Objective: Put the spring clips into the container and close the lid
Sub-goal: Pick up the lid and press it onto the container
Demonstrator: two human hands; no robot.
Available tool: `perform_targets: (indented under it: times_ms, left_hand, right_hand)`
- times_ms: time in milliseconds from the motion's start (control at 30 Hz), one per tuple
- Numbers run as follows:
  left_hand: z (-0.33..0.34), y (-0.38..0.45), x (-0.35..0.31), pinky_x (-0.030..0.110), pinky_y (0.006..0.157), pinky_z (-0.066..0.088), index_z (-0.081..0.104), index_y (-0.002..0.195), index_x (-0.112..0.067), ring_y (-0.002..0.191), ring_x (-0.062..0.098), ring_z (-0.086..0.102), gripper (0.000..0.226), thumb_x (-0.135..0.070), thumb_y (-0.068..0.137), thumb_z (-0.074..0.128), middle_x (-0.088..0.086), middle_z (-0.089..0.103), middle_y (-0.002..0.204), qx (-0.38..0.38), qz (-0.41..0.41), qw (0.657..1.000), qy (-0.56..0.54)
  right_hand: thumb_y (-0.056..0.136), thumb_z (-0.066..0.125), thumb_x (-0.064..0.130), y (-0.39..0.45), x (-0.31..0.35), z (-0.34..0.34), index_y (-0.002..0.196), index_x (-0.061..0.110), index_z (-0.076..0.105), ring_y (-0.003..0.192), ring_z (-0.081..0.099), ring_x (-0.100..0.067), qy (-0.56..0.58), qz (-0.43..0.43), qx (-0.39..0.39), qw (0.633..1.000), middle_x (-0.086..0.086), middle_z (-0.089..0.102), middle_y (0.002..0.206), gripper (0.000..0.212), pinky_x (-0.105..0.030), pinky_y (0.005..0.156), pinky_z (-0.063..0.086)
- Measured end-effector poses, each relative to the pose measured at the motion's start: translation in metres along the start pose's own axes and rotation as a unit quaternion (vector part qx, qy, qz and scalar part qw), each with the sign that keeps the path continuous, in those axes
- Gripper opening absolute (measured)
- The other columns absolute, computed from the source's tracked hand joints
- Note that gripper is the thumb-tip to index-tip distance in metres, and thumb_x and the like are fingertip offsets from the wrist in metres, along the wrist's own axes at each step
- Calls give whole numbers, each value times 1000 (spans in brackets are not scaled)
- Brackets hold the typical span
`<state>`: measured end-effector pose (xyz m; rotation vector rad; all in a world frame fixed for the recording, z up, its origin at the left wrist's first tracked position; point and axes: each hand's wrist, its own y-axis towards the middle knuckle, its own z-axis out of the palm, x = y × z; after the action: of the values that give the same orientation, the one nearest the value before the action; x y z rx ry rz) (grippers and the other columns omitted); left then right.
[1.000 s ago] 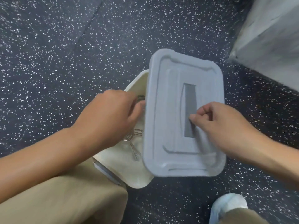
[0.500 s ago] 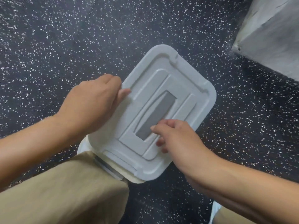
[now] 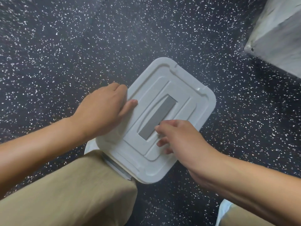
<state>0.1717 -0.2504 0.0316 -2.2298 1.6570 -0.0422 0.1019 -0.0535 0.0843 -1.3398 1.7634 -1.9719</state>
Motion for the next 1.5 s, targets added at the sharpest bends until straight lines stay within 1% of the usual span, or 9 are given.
perform_targets:
  times_ms: [100,200,367,567,700,900,1167,1333,1500]
  left_hand:
    - [0,-14,3,54,107,39,41,146,1,130,43,47,72,-54,98,38,24,44,149,-34,47,998,6]
    - [-3,-35,-3,56,117,27,28,156,0,150,41,23,81,-53,97,47,25,23,164,-47,172,984,19]
    - [20,-63,-7,49,124,13,17,160,-13,155,31,6,88,-65,95,46,14,9,169,18,304,952,36]
    - [33,-72,-5,48,123,16,21,160,-14,156,27,10,101,-76,86,49,7,15,169,46,342,938,34]
    - [33,-70,-4,49,123,15,22,159,-13,156,29,8,107,-81,81,50,7,14,169,64,349,934,41]
    - [40,-75,-1,50,122,12,20,160,-14,155,34,7,107,-82,82,46,8,13,169,70,345,934,58]
    - [39,-72,-1,51,122,12,12,161,-13,154,38,4,110,-36,70,68,11,7,170,53,354,927,110]
    - [32,-68,1,53,118,28,26,159,-13,153,39,15,96,-64,85,62,6,18,169,48,372,924,74]
    - [28,-62,2,56,111,36,35,156,-10,149,42,26,90,-64,88,60,8,28,166,38,402,910,95]
  right_hand:
    - [90,61,23,-5,2,-8,90,5,73,61,55,-10,-97,-48,25,994,4,63,70,21,-24,60,42]
    - [94,59,28,2,13,-28,96,26,71,60,54,8,-241,-223,-61,943,21,62,74,12,-7,60,38]
    - [99,52,25,61,41,-82,132,18,56,103,56,-13,-340,-340,-224,848,8,55,117,34,-28,90,44]
    - [101,44,37,92,41,-106,132,24,62,108,62,-12,-411,-311,-108,850,12,67,124,38,-30,92,45]
    - [103,33,38,104,37,-103,80,6,58,71,55,-26,-423,-310,-107,845,-11,65,76,47,-38,66,42]
    - [94,57,44,122,45,-118,99,25,77,100,72,-24,-279,-234,-33,931,1,79,98,29,-47,98,51]
    - [96,47,51,120,45,-116,103,18,74,92,69,-14,-262,-224,23,938,-5,77,103,43,-50,100,49]
    - [98,58,39,107,42,-115,101,19,75,77,62,-7,-291,-279,29,915,-2,76,93,26,-20,73,49]
    - [93,62,43,104,42,-108,113,29,67,90,66,-12,-355,-297,-68,884,13,71,99,25,-34,81,53]
